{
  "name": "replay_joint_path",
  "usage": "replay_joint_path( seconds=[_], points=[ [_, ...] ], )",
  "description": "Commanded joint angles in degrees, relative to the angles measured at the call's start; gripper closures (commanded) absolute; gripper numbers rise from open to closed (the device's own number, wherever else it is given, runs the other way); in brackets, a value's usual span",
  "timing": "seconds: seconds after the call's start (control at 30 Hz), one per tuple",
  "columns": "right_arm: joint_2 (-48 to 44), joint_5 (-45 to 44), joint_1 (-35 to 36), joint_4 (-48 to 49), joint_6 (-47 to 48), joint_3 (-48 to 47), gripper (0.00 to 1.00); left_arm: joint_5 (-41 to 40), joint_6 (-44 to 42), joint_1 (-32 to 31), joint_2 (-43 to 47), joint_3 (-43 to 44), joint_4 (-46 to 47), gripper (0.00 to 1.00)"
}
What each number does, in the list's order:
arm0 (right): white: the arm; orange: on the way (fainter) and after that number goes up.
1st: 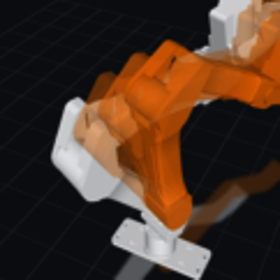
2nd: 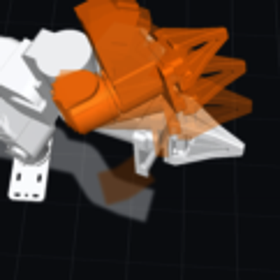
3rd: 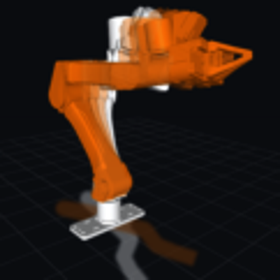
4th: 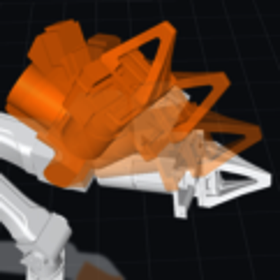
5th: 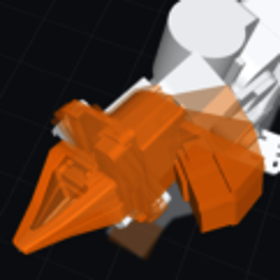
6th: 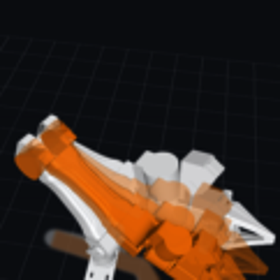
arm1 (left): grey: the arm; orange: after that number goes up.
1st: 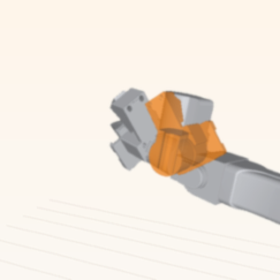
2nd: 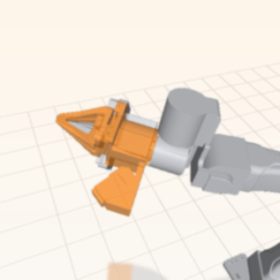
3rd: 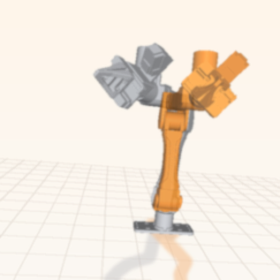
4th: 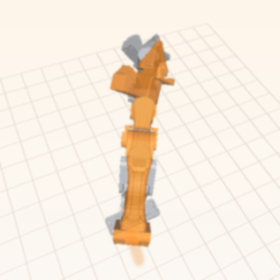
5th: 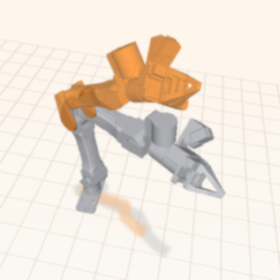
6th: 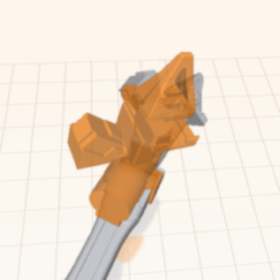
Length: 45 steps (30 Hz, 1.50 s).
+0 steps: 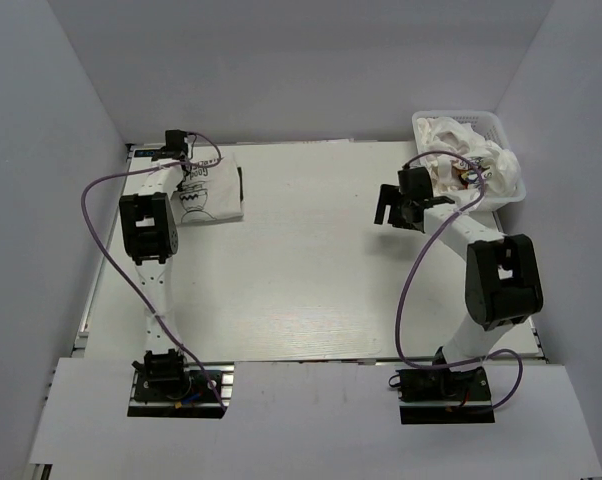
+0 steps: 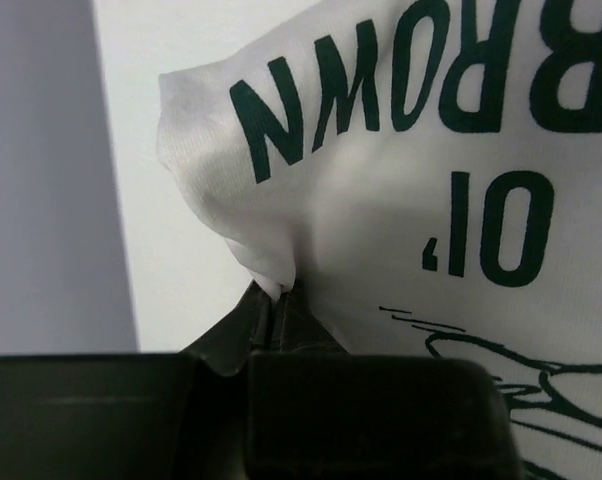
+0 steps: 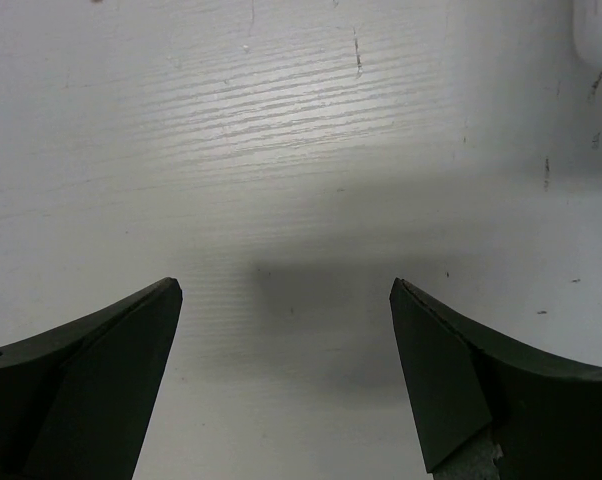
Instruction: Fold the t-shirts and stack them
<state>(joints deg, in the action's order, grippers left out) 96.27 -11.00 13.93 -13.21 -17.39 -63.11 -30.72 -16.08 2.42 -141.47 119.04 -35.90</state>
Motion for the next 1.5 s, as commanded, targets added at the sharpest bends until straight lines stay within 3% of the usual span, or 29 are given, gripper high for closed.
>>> replay_joint_path(
  seconds=[0.0, 0.3, 0.57, 0.6, 0.63, 0.8, 0.83, 0.9, 1.03, 1.13, 1.3, 1.33, 1.4, 1.47],
  points=[
    [2.9, -0.3, 0.0, 0.1, 0.0, -2.9, 0.09, -3.6, -7.9, 1.4, 0.5, 2.5, 7.1, 1.0],
    [8.1, 2.6, 0.0, -0.7, -1.1, -6.4, 0.09, -1.2, -13.2, 5.1, -5.7, 9.9, 18.8, 1.0],
    [9.8, 4.1, 0.2, -2.0, -2.0, -8.9, 0.09, -3.9, -13.2, 6.4, -9.5, 11.7, 24.0, 0.85],
    [10.0, 4.8, 0.1, -2.1, -2.5, -9.1, 0.09, -5.0, -13.2, 6.4, -9.5, 11.7, 25.9, 0.72],
    [10.0, 4.9, 0.2, -2.3, -2.6, -9.3, 0.09, -7.6, -12.6, 6.4, -10.0, 12.3, 26.6, 0.65],
    [8.6, 5.3, 0.3, -2.9, -3.3, -10.5, 0.09, -13.0, -11.4, 6.4, -6.5, 10.9, 30.0, 0.37],
    [7.9, 5.3, 0.4, -2.0, -3.4, -10.5, 0.09, -13.0, -10.3, 6.4, -3.7, 9.6, 30.0, 0.21],
    [6.8, 6.2, 0.4, -1.9, -3.3, -10.5, 0.09, -12.0, -10.3, 5.8, -0.2, 8.2, 30.0, 0.0],
    [2.8, 8.7, 0.5, -0.6, -3.2, -11.2, 0.09, -8.4, -5.5, 5.3, 9.7, 6.8, 23.3, 0.0],
    [-1.3, 8.7, 0.5, -0.1, -4.0, -9.0, 0.09, 2.3, -0.4, 4.2, 18.5, 5.4, 13.8, 0.0],
    [-11.6, 9.6, 0.7, 2.2, -7.5, 1.0, 0.09, 23.5, 16.4, -0.4, 35.1, -7.7, 7.7, 0.0],
    [-13.2, 9.5, 0.7, 2.9, -8.5, 5.8, 0.09, 26.8, 18.5, -1.5, 38.5, -16.2, 9.3, 0.0],
    [-18.0, 10.2, 0.7, 4.3, -8.7, 7.9, 0.09, 29.6, 27.6, -6.2, 50.1, -26.5, 16.0, 0.0],
    [-20.9, 9.5, 1.0, 3.3, -8.9, 10.7, 0.09, 34.1, 33.0, -9.0, 58.3, -42.6, 20.8, 0.0]
  ],
)
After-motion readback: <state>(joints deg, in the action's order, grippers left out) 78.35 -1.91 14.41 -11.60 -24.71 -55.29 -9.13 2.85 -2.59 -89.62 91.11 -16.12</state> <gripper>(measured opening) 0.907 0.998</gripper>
